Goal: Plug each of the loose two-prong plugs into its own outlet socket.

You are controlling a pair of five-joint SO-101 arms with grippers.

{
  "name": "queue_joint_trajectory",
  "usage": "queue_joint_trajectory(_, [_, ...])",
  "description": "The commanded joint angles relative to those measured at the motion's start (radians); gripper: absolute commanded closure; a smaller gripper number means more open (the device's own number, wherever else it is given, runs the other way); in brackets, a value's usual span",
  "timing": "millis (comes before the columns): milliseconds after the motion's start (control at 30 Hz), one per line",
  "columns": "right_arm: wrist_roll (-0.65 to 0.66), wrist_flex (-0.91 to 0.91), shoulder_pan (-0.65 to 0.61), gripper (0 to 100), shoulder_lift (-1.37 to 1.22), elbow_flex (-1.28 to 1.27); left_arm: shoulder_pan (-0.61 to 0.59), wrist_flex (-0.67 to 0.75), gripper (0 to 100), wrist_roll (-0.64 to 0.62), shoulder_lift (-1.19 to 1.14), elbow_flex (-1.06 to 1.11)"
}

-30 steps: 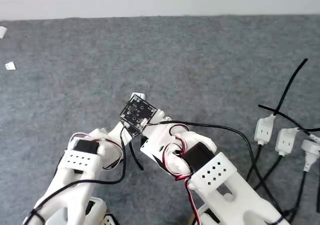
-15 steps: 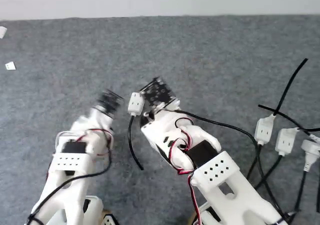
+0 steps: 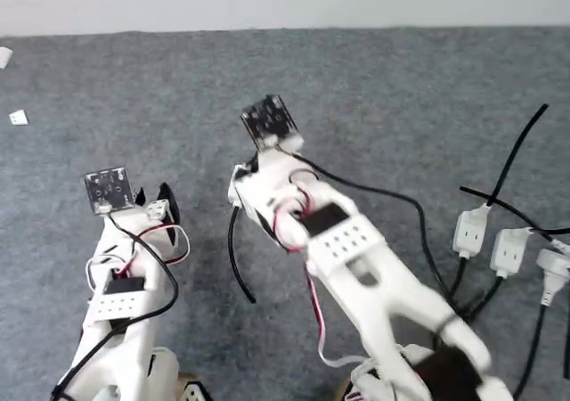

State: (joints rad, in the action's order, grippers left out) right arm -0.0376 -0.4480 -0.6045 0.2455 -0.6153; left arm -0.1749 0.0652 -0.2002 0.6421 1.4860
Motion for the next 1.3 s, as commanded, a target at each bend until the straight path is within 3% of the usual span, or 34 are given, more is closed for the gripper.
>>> queue_joint_trajectory(0, [-0.031,0.015,0.03,99.1,-0.116,0.193,-0.006,0.058,87,-0.015,0.02,-0.002])
queue_joint_trajectory(333, [-0.04,0.013,0.056,99.1,-0.403,0.419,-0.006,0.058,88,-0.015,0.02,-0.002])
queue_joint_trajectory(700, [-0.04,0.013,0.099,99.1,-0.423,0.405,-0.006,0.057,88,-0.015,0.02,-0.001])
queue_joint_trajectory(1267, [-0.057,0.018,0.059,99.1,-0.423,0.385,-0.006,0.057,88,-0.015,0.02,-0.001])
